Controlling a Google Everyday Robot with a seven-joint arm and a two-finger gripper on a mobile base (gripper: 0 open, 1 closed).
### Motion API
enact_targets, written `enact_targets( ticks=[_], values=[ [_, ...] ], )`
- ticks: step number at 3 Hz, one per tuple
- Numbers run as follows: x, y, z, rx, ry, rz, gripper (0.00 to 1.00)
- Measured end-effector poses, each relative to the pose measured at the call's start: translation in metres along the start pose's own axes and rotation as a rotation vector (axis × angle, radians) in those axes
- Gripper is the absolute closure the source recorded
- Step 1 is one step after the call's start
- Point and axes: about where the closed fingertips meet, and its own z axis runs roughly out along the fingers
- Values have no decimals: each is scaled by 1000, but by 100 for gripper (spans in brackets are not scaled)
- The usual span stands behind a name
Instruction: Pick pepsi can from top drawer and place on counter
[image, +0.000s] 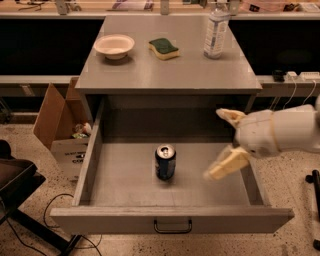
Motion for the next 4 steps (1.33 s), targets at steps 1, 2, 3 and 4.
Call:
enact_targets(
  ticks=[1, 2, 3, 4],
  values=[
    [-26, -22, 37, 41, -187, 23, 0],
    [-30, -23, 49, 30, -204, 27, 0],
    [-29, -19, 64, -15, -173, 17, 0],
    [-14, -10, 110, -47, -173, 30, 0]
  ],
)
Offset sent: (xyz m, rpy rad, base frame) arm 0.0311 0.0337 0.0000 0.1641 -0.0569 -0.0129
